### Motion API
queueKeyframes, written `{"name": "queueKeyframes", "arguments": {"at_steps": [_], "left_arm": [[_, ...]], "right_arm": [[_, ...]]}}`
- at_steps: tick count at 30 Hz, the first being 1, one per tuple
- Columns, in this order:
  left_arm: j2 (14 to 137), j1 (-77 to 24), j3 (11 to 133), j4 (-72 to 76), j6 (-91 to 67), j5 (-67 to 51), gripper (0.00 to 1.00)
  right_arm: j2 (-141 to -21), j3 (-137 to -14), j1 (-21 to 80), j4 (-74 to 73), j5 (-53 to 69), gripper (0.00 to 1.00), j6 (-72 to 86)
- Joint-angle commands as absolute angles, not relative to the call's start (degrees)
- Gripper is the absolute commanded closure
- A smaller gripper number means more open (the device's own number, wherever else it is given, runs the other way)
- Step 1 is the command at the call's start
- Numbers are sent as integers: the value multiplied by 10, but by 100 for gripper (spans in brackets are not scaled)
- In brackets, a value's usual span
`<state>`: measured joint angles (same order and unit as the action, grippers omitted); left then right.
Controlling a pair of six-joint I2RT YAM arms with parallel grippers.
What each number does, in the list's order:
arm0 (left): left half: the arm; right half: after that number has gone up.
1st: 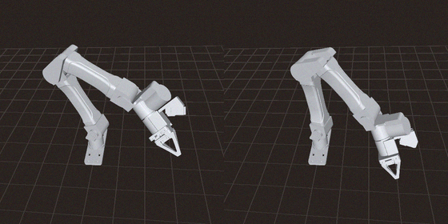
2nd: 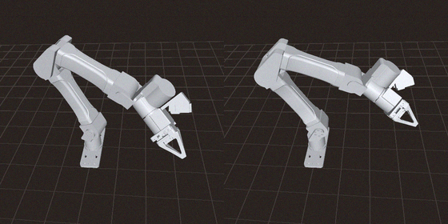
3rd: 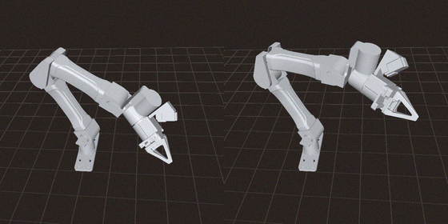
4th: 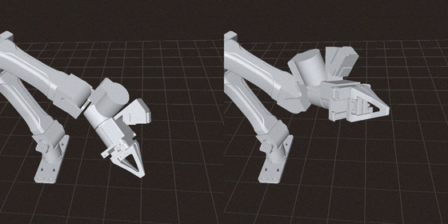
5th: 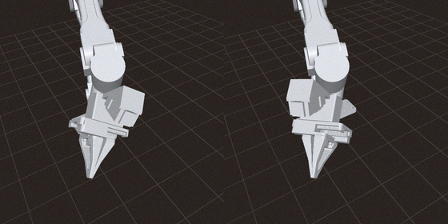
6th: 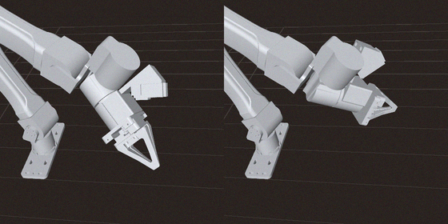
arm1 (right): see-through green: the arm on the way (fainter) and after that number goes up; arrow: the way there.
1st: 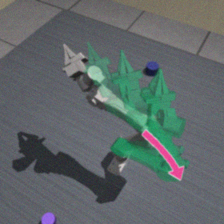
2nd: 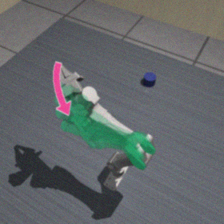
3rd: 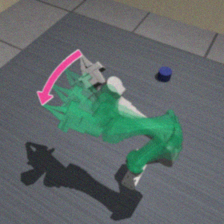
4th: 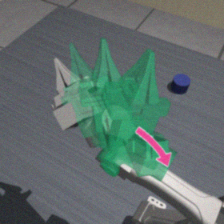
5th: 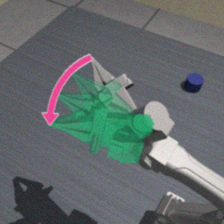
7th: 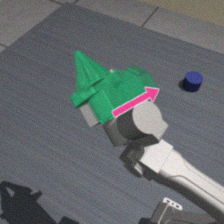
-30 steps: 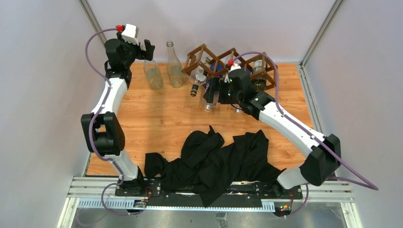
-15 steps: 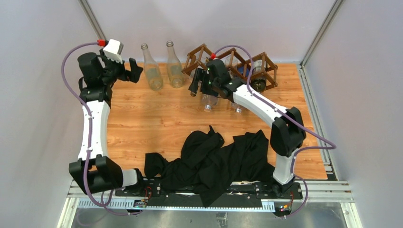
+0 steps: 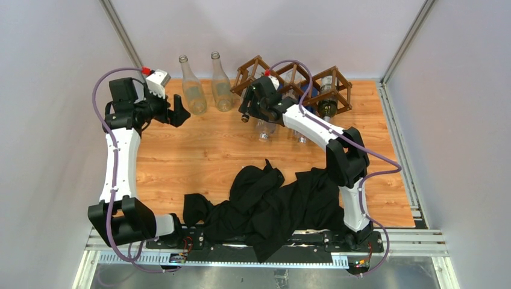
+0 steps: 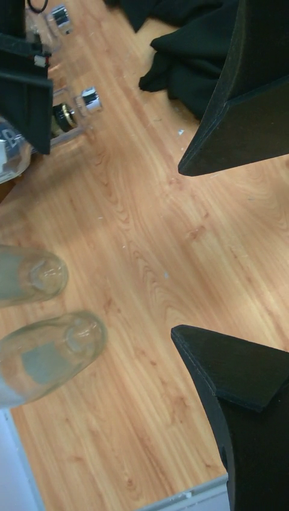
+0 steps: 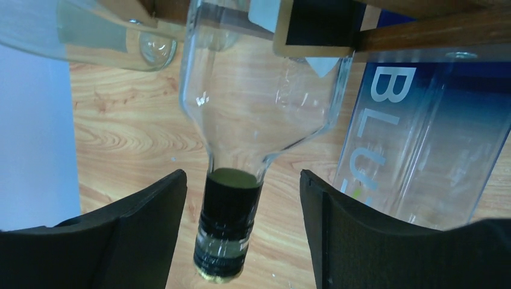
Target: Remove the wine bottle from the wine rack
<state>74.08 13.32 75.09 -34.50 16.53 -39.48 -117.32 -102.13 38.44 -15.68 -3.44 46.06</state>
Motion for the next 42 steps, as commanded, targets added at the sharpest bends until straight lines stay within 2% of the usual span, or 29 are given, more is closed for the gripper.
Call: {"name": "queueKeyframes", "arguments": {"at_steps": [1, 4, 11, 17, 24, 42], "left_arm": [[715, 135, 739, -411, 209, -414, 0], [704, 135, 729, -425, 224, -413, 0], [673, 135, 672, -427, 245, -434, 0], [666, 135, 629, -427, 270, -436, 5], [660, 135, 599, -423, 290, -446, 5], [670, 129, 598, -404, 272, -466, 8]], "right_arm": [[-1201, -1035, 391, -148, -87, 28, 494], [-1205, -1021, 391, -124, -90, 31, 508], [-1195, -981, 394, -82, -86, 49, 535], [-1160, -926, 399, -41, -86, 76, 546], [-1117, -873, 414, -15, -77, 100, 555], [-920, -657, 497, 66, -77, 100, 521]]}}
